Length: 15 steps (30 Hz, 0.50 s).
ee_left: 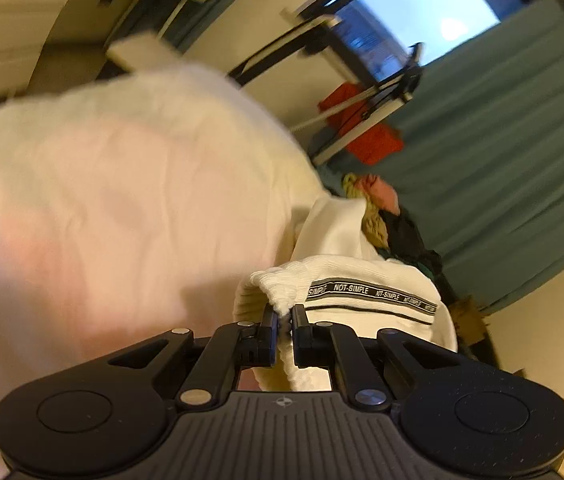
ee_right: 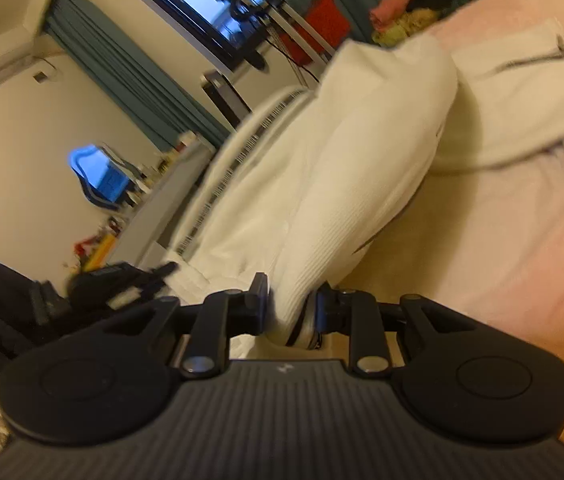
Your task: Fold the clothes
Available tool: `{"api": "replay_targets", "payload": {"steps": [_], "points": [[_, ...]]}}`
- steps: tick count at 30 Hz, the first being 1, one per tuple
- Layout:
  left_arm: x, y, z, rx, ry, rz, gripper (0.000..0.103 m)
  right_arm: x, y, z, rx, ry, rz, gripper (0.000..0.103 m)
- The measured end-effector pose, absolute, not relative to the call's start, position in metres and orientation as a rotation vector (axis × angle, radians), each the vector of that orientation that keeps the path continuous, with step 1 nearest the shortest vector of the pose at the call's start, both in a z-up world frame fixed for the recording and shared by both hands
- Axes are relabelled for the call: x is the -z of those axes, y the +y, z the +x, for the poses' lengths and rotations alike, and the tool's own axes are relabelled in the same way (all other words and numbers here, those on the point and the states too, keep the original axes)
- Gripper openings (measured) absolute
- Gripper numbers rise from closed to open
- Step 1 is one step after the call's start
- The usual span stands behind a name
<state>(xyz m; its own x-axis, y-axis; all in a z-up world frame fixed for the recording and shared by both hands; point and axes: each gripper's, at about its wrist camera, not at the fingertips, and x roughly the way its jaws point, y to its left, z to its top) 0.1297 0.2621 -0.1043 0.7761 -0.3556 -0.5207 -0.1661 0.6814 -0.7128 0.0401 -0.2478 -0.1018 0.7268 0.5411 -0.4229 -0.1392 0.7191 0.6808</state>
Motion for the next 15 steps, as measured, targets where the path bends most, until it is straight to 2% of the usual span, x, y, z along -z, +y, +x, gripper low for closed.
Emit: {"api": "replay_targets", "payload": {"steps": [4,7,9,11,12,15], "points": [[0.1,0.272,0.119,0.072,0.745,-0.811,0.018,0.125,-0.238,0.056,-0.359,0.736,0.667,0.026],[0.093,0.279,0.105,-0.042,0.739,-0.748,0.036,0.126,-0.236,0.059,-0.347,0.742,0.648,0.026],[0.088,0.28,0.103,-0.057,0.702,-0.739,0.061,0.127,-0.239,0.058,-0.344,0.741,0.658,0.026],[0.086,0.275,0.108,-0.029,0.675,-0.73,0.074,0.129,-0.243,0.055,-0.344,0.742,0.68,0.026],[0.086,0.273,0.111,-0.016,0.661,-0.725,0.078,0.13,-0.243,0.055,-0.344,0.743,0.69,0.026],[0.085,0.263,0.121,0.024,0.628,-0.712,0.079,0.132,-0.239,0.058,-0.345,0.734,0.673,0.026]]}}
